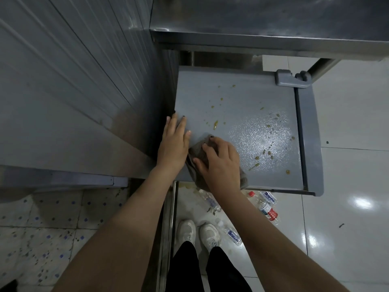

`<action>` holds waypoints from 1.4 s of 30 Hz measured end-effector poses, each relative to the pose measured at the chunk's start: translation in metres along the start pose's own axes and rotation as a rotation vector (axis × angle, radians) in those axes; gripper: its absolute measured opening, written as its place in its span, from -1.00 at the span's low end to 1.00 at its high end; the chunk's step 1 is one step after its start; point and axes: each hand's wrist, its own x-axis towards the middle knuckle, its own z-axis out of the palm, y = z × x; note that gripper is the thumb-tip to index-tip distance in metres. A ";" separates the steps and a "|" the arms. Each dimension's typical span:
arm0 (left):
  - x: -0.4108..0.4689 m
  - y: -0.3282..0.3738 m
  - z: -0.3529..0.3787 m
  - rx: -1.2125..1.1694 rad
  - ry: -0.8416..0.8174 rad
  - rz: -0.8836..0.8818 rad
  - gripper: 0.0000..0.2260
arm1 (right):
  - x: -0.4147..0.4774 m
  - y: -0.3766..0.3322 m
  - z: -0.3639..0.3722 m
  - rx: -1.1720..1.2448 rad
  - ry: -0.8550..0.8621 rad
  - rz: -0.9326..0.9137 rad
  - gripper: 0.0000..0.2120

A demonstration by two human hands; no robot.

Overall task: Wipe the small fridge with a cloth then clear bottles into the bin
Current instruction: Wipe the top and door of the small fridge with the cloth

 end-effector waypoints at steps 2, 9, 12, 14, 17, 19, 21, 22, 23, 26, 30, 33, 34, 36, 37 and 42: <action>0.002 0.000 0.000 -0.014 -0.002 0.007 -0.58 | -0.010 0.002 0.001 -0.008 0.005 -0.023 -0.64; 0.003 -0.006 0.007 0.074 0.024 0.014 -0.58 | -0.005 0.007 0.006 -0.040 0.042 -0.112 -0.68; 0.004 -0.006 0.007 0.057 0.018 0.009 -0.58 | 0.006 0.008 0.009 -0.058 0.035 -0.106 -0.66; 0.004 -0.005 0.008 0.056 0.019 0.008 -0.58 | 0.015 0.008 0.011 -0.027 0.034 -0.086 -0.66; 0.003 -0.004 0.009 0.060 0.036 0.000 -0.59 | 0.044 0.008 0.011 0.019 0.038 -0.044 -0.73; 0.003 -0.004 0.010 0.057 0.052 0.015 -0.59 | 0.064 0.009 0.011 0.042 0.047 -0.002 -0.78; 0.003 -0.004 0.011 0.057 0.065 0.029 -0.60 | 0.077 0.011 0.010 0.066 0.050 0.025 -0.80; 0.003 -0.004 0.011 0.055 0.069 0.030 -0.60 | 0.079 0.011 0.010 0.084 0.046 0.031 -0.79; 0.003 -0.004 0.010 0.054 0.070 0.027 -0.60 | 0.077 0.011 0.009 0.100 0.042 0.033 -0.77; 0.002 -0.002 0.009 0.056 0.063 0.019 -0.60 | 0.057 0.011 0.007 0.123 0.072 0.039 -0.63; 0.002 -0.002 0.009 0.071 0.065 0.012 -0.60 | 0.031 0.013 0.003 0.160 0.096 0.058 -0.66; 0.002 -0.001 0.011 0.102 0.069 -0.006 -0.60 | 0.036 0.015 0.002 0.181 0.067 0.069 -0.75; 0.002 -0.001 0.011 0.121 0.072 -0.009 -0.60 | 0.042 0.015 0.002 0.174 0.056 0.067 -0.77; 0.003 -0.001 0.011 0.140 0.079 -0.011 -0.60 | 0.058 0.016 0.004 0.159 0.046 0.060 -0.79; 0.002 -0.001 0.011 0.142 0.084 -0.008 -0.60 | 0.068 0.017 0.006 0.155 0.048 0.058 -0.79; 0.003 -0.005 0.014 0.185 0.094 0.016 -0.58 | 0.105 0.023 0.015 0.149 0.052 0.062 -0.80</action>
